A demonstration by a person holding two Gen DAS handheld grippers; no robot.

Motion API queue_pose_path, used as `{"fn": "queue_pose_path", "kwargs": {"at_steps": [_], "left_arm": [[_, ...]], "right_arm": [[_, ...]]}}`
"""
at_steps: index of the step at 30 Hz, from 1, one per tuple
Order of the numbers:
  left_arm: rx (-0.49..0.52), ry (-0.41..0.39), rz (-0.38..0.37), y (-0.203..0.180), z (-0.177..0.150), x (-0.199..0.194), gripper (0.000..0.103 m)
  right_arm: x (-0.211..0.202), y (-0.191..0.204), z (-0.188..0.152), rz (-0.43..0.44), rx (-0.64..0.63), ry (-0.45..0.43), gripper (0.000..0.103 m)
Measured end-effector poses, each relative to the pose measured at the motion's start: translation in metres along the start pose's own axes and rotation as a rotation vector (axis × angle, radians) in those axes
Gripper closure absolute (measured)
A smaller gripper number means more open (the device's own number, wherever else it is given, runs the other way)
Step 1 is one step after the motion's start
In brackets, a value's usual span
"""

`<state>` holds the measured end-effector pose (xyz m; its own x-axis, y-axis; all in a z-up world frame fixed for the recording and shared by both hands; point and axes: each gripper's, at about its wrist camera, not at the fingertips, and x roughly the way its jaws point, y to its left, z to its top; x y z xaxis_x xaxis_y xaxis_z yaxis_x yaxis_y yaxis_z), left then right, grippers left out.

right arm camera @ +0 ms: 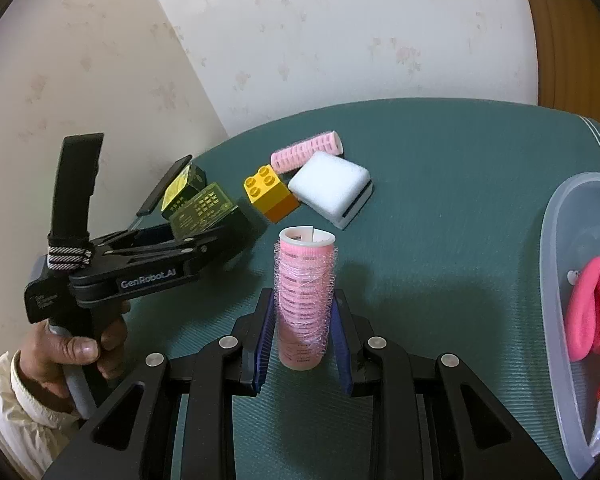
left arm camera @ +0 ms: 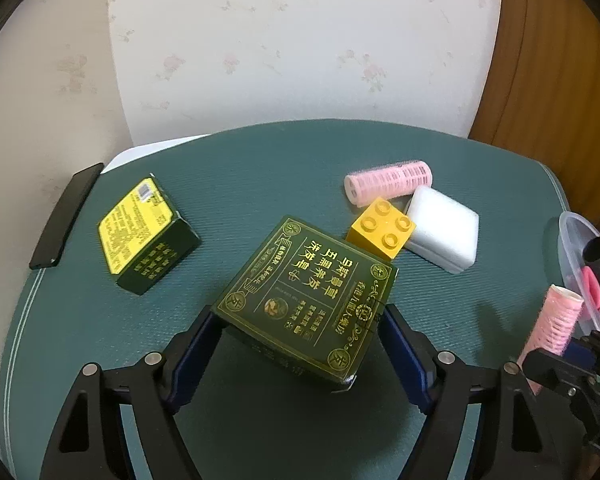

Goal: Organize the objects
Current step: 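Carry the pink roller to the clear bowl with the right tool while the left tool lifts the green box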

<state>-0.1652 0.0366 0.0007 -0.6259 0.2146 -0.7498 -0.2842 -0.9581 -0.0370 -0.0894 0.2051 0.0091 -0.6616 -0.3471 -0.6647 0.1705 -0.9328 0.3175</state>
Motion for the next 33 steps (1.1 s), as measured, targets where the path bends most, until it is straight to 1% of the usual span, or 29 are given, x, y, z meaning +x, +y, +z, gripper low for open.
{"fn": "queue_pose_path", "kwargs": {"at_steps": [10,15,20,33], "left_arm": [[0.005,-0.042,-0.042,-0.013,-0.009,-0.025,0.020],[0.024,-0.049,-0.067,-0.021,-0.011,-0.031,0.020],[0.048,-0.049,-0.078,-0.033,-0.013,-0.035,0.020],[0.088,-0.052,-0.126,-0.061,-0.018,-0.042,0.020]], "right_arm": [[-0.011,0.000,0.004,-0.002,0.001,-0.032,0.075],[-0.021,-0.004,0.005,-0.021,0.009,-0.053,0.075],[-0.033,-0.015,0.009,-0.039,0.043,-0.080,0.075],[-0.064,-0.056,0.012,-0.128,0.142,-0.145,0.075]]}}
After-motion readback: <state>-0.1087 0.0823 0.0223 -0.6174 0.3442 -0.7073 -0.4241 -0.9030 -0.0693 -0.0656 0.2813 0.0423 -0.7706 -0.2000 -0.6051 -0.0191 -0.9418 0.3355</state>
